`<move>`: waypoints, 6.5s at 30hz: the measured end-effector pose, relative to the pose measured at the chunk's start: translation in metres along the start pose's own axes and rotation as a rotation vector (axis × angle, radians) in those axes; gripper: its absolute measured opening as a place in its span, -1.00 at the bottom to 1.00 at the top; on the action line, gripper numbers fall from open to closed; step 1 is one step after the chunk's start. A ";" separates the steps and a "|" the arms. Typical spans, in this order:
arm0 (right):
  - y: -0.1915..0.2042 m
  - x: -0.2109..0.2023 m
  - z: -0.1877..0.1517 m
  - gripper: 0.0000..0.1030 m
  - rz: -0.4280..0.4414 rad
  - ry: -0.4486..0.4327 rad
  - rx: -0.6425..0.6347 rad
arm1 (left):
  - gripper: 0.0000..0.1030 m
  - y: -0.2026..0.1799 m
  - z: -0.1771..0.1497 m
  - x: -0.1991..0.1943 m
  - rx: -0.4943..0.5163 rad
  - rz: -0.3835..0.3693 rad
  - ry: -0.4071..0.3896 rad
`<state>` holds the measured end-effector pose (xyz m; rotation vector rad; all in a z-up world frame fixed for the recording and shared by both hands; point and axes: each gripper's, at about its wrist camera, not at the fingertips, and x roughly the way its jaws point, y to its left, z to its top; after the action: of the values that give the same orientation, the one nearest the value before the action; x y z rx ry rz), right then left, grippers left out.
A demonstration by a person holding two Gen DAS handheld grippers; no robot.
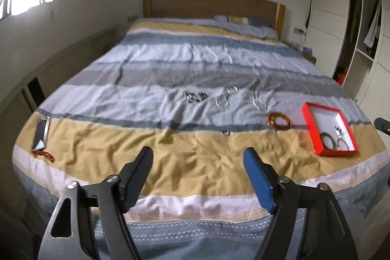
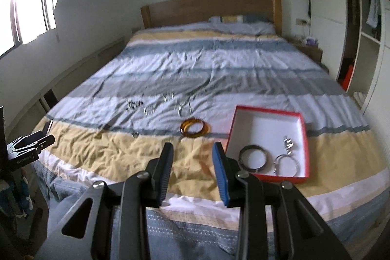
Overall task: Organize jewelry
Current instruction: 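Move the left tool to the small silver ring while the right tool approaches the amber bangle, then grasp the small silver ring with the left tool while the right tool grasps the amber bangle, then carry the silver ring and amber bangle with both tools over the red box, then open the left tool to drop the ring while the right tool releases the amber bangle, then withdraw both open tools from the red box, then move the left tool to the twisted silver hoop while the right tool approaches the silver chain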
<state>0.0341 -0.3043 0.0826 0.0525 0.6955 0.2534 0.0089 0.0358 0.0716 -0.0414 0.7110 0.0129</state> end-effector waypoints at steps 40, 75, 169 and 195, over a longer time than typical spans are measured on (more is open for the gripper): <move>0.007 0.319 0.013 -0.38 0.192 0.307 0.001 | -0.22 -0.054 0.014 0.281 0.084 -0.177 0.271; 0.034 0.186 -0.008 -0.83 0.316 0.198 0.138 | -0.61 -0.050 0.006 0.163 0.100 -0.166 0.194; -0.226 0.105 0.022 -0.45 -0.041 0.087 0.400 | -0.07 -0.346 0.055 0.174 0.351 -0.377 0.192; -0.022 0.000 0.040 -0.12 0.027 -0.058 0.106 | 0.42 -0.082 0.034 0.015 0.108 -0.103 -0.023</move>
<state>0.0640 -0.3238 0.1101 0.1703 0.6506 0.2397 0.0451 -0.0446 0.0903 0.0250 0.6853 -0.1236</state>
